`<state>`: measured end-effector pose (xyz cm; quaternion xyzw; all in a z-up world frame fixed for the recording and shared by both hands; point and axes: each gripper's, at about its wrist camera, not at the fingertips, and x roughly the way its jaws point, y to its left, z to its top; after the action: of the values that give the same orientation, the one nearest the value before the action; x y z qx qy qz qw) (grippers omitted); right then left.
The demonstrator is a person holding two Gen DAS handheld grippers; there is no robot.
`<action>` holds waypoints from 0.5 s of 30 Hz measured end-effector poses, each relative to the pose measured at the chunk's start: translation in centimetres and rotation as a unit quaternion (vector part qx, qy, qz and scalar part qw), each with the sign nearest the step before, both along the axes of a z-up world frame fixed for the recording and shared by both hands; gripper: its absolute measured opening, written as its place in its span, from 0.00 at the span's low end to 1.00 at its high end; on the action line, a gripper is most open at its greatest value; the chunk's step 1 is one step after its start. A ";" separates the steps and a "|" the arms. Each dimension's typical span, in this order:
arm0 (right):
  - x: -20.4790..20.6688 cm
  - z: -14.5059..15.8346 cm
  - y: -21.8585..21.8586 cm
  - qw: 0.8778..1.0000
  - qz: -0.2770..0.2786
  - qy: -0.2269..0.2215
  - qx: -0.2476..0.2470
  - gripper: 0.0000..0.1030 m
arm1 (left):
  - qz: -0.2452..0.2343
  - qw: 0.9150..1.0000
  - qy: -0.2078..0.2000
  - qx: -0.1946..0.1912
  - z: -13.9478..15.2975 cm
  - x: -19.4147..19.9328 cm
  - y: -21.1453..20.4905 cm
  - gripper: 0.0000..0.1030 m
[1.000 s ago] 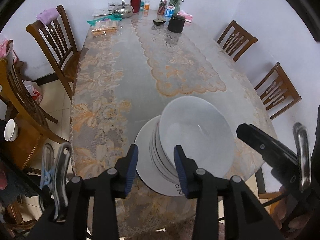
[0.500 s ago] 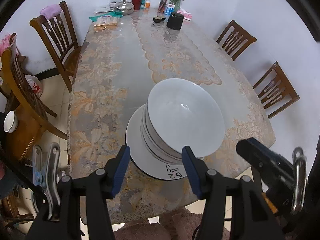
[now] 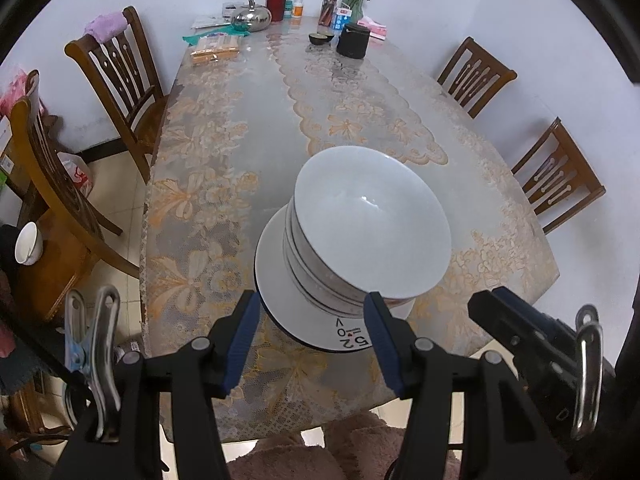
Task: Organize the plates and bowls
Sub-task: 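Withdraw the right gripper from the stacked dishes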
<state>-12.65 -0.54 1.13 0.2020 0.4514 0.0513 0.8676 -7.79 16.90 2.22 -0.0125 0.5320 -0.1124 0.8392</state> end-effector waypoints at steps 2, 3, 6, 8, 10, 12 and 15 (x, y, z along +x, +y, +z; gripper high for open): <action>0.0 0.0 -0.1 1.000 -0.002 -0.001 0.000 0.33 | -0.001 1.000 -0.002 0.002 0.0 -0.1 -0.1 0.55; 0.0 0.0 -0.1 1.000 -0.003 -0.001 0.000 0.33 | -0.002 1.000 -0.003 0.003 0.0 -0.2 -0.2 0.55; 0.0 -0.2 -0.1 1.000 -0.003 0.001 0.000 0.33 | -0.005 1.000 -0.003 0.005 0.0 -0.3 -0.3 0.55; 0.0 -0.3 0.0 1.000 -0.003 0.003 0.001 0.33 | -0.006 1.000 -0.001 0.006 -0.1 -0.3 -0.3 0.55; 0.0 -0.3 0.0 1.000 -0.002 0.004 0.001 0.33 | -0.007 1.000 -0.001 0.006 -0.2 -0.3 -0.4 0.55; 0.0 -0.3 0.0 1.000 -0.002 0.005 0.000 0.33 | -0.008 1.000 -0.002 0.006 -0.1 -0.3 -0.4 0.55; 0.0 -0.3 0.2 1.000 -0.002 0.005 -0.001 0.33 | -0.009 1.000 -0.003 0.006 -0.1 -0.3 -0.3 0.55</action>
<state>-12.64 -0.36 0.87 0.2024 0.4555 0.0484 0.8656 -8.05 16.55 2.12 -0.0024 0.5300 -0.1164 0.8400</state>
